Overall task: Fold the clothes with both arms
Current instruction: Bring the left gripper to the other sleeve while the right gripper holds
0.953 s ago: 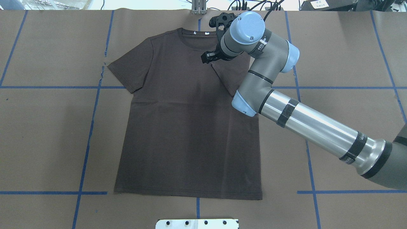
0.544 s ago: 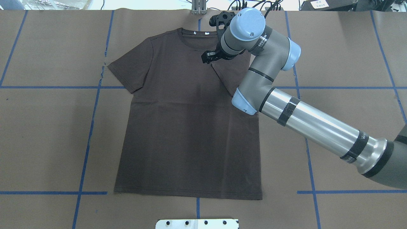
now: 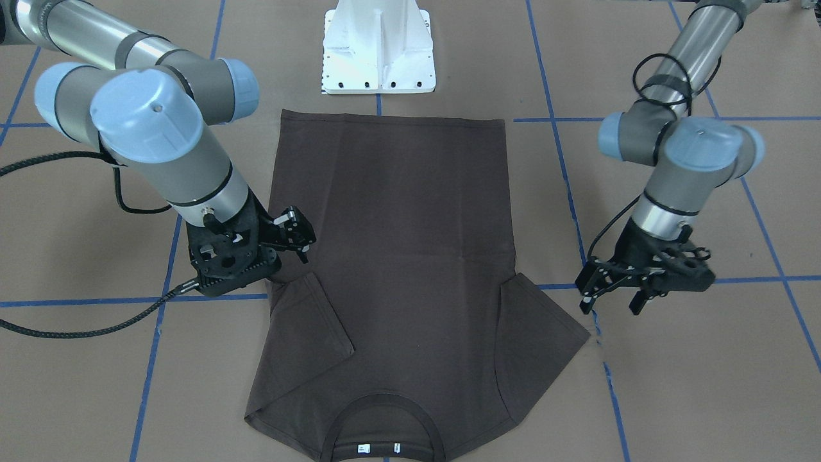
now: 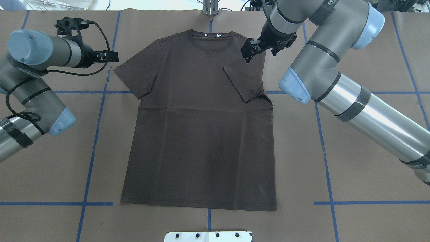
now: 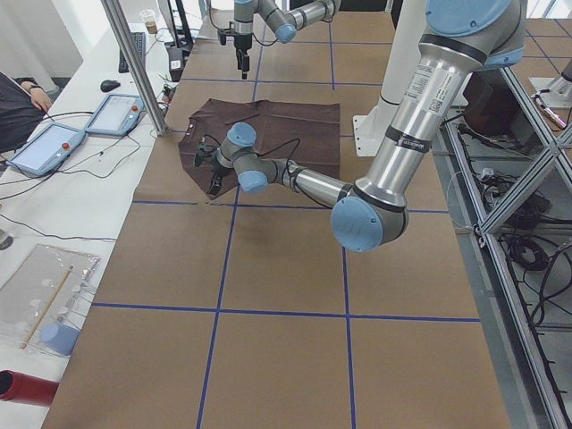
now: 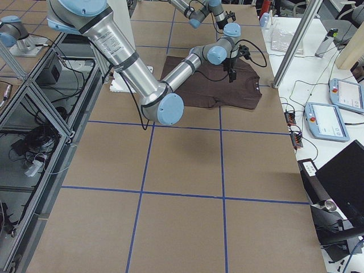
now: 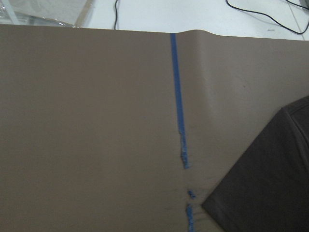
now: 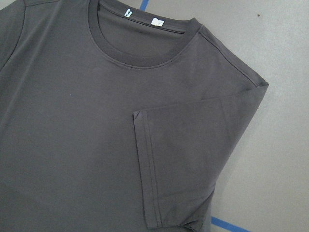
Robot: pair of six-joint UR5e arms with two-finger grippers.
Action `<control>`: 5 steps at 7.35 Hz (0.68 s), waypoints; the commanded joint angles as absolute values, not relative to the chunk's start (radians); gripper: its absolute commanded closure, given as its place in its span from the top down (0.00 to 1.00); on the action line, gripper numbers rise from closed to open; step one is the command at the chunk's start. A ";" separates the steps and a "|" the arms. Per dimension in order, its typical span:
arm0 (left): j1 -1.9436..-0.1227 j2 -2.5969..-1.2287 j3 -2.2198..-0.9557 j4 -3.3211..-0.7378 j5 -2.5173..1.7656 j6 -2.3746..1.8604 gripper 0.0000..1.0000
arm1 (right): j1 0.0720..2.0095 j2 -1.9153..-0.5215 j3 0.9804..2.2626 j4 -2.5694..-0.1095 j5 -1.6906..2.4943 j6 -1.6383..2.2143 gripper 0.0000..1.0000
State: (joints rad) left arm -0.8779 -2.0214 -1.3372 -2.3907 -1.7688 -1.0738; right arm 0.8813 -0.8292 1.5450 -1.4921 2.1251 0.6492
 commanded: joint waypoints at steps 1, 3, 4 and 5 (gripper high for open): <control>-0.838 -2.080 -1.214 -2.450 -1.695 -1.091 1.00 | 0.885 -0.845 1.560 -1.494 2.131 0.647 1.00; -0.812 -2.083 -1.203 -2.447 -1.667 -1.089 0.98 | 0.885 -0.845 1.559 -1.496 2.131 0.650 1.00; -0.802 -2.083 -1.190 -2.447 -1.667 -1.089 0.96 | 0.885 -0.845 1.557 -1.496 2.131 0.652 1.00; -0.802 -2.082 -1.187 -2.447 -1.667 -1.086 0.94 | 0.884 -0.844 1.555 -1.496 2.131 0.653 1.00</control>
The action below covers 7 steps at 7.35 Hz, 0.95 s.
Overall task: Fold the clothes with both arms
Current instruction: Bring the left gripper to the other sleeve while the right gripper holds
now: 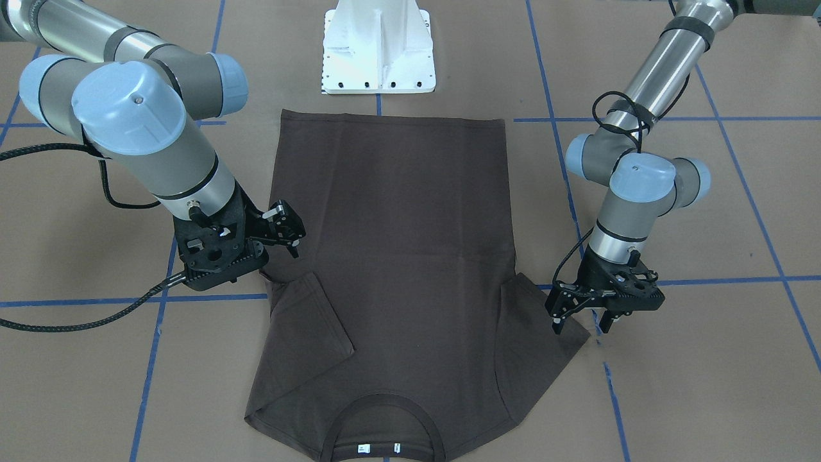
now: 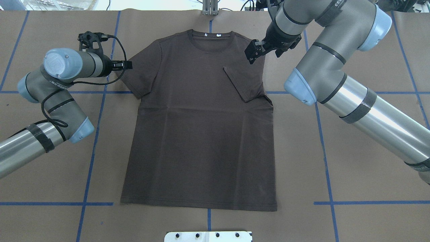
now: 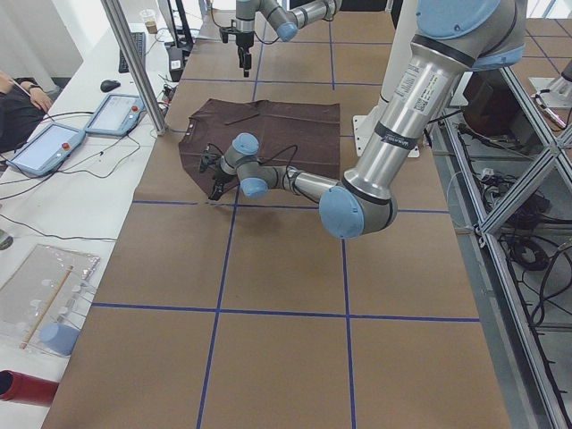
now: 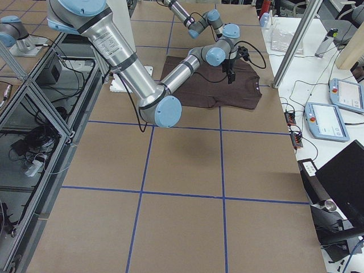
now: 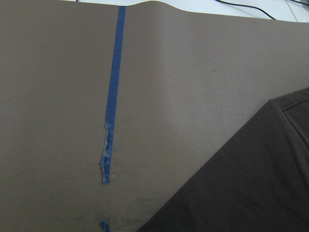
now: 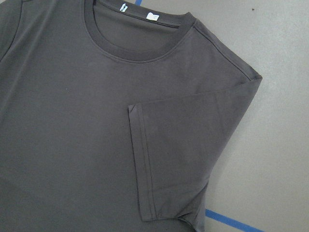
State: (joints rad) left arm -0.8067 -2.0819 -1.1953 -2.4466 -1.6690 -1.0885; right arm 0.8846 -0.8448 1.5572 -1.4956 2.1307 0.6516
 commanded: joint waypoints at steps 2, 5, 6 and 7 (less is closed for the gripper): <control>-0.802 -2.083 -1.183 -2.445 -1.667 -1.085 0.92 | 0.885 -0.844 1.554 -1.493 2.131 0.653 1.00; -0.802 -2.091 -1.167 -2.441 -1.648 -1.083 0.87 | 0.885 -0.844 1.551 -1.491 2.131 0.653 1.00; -0.802 -2.091 -1.163 -2.441 -1.646 -1.083 0.87 | 0.885 -0.844 1.551 -1.491 2.131 0.653 1.00; -0.802 -2.094 -1.158 -2.441 -1.646 -1.085 0.87 | 0.885 -0.844 1.551 -1.490 2.131 0.653 1.00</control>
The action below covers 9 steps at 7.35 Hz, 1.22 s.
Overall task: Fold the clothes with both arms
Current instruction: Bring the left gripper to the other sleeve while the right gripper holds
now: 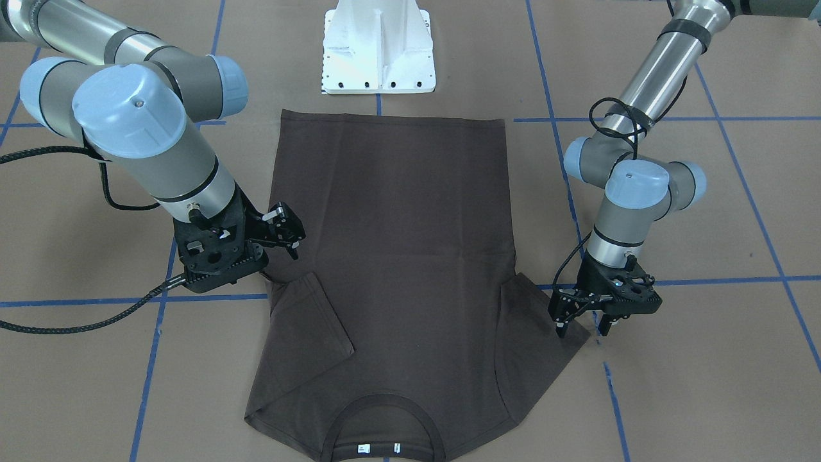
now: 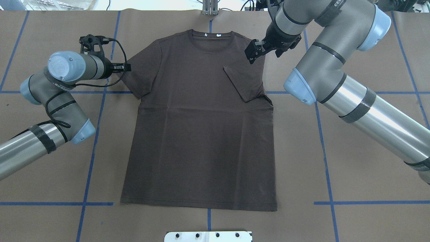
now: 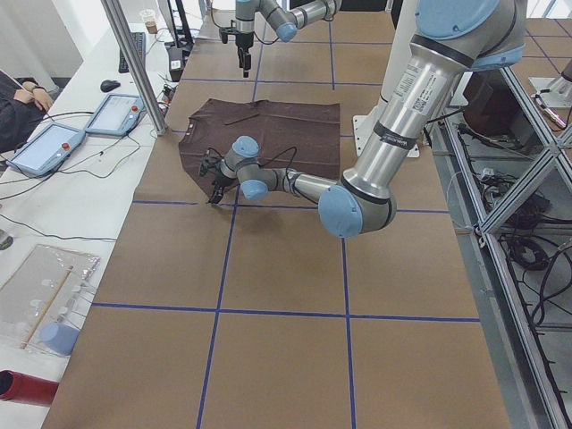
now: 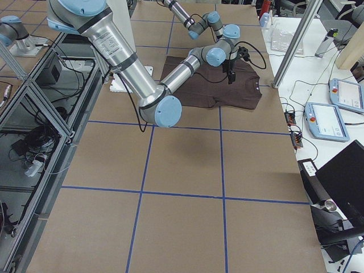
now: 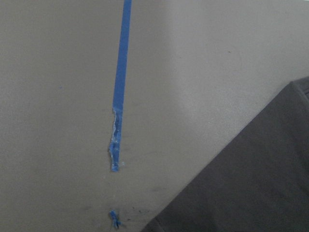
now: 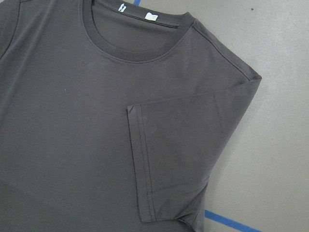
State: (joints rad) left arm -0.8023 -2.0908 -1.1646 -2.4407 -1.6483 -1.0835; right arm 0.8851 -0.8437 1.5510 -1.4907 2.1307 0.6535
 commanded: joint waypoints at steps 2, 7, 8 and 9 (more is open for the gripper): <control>-0.802 -2.102 -1.143 -2.442 -1.646 -1.085 0.73 | 0.885 -0.844 1.551 -1.491 2.131 0.653 1.00; -0.804 -2.108 -1.152 -2.433 -1.647 -1.078 0.00 | 0.887 -0.844 1.551 -1.489 2.131 0.653 1.00; -0.805 -2.112 -1.167 -2.421 -1.649 -1.078 0.00 | 0.887 -0.845 1.551 -1.489 2.131 0.653 1.00; -0.805 -2.115 -1.221 -2.352 -1.651 -1.078 0.00 | 0.887 -0.845 1.549 -1.489 2.131 0.653 1.00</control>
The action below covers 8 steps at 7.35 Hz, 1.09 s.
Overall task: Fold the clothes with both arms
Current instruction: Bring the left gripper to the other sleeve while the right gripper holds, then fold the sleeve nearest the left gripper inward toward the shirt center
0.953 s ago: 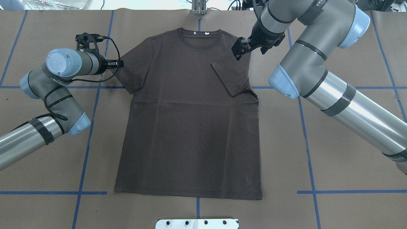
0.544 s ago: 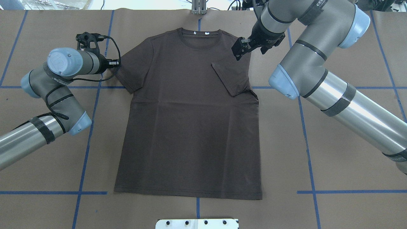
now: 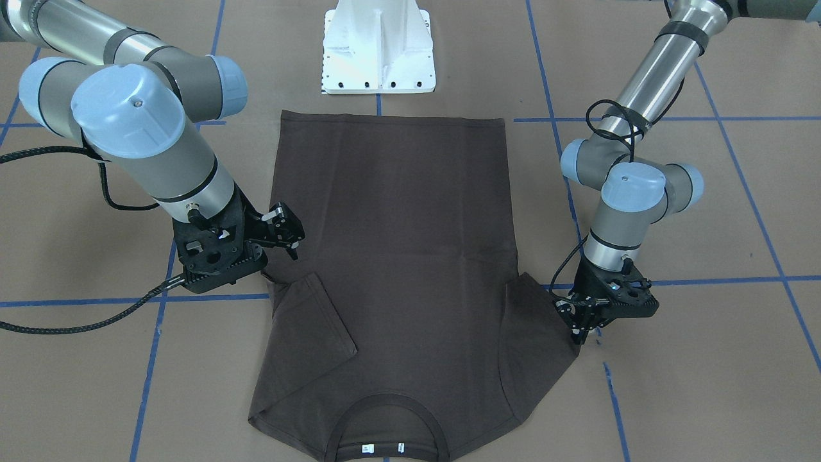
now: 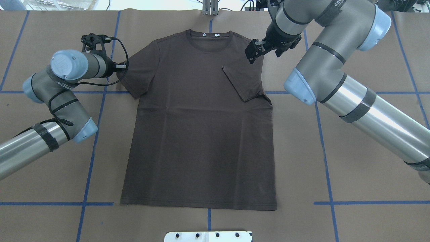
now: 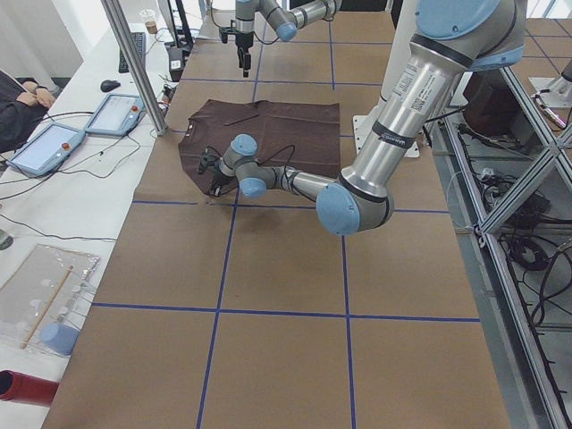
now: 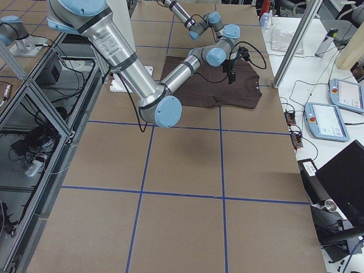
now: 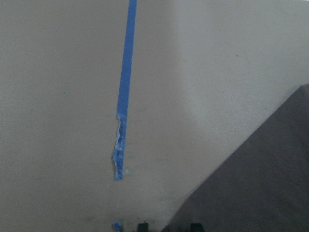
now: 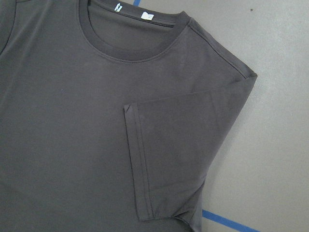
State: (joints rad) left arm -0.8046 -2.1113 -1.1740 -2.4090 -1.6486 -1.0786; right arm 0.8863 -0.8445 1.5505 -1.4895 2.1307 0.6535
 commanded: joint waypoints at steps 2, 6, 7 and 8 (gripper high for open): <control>-0.807 -2.224 -1.310 -2.103 -1.652 -1.095 0.00 | 0.887 -0.845 1.551 -1.489 2.131 0.653 1.00; -0.741 -2.415 -1.235 -2.016 -1.660 -1.296 0.00 | 0.890 -0.847 1.551 -1.489 2.131 0.652 1.00; -0.720 -2.465 -1.163 -2.029 -1.655 -1.313 0.00 | 0.890 -0.850 1.551 -1.488 2.131 0.652 1.00; -0.715 -2.468 -1.158 -2.031 -1.655 -1.315 0.00 | 0.890 -0.854 1.551 -1.486 2.131 0.647 1.00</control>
State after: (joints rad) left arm -0.7296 -2.4397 -1.1949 -2.0256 -1.6567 -1.2987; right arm 0.8896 -0.8498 1.5508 -1.4882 2.1307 0.6508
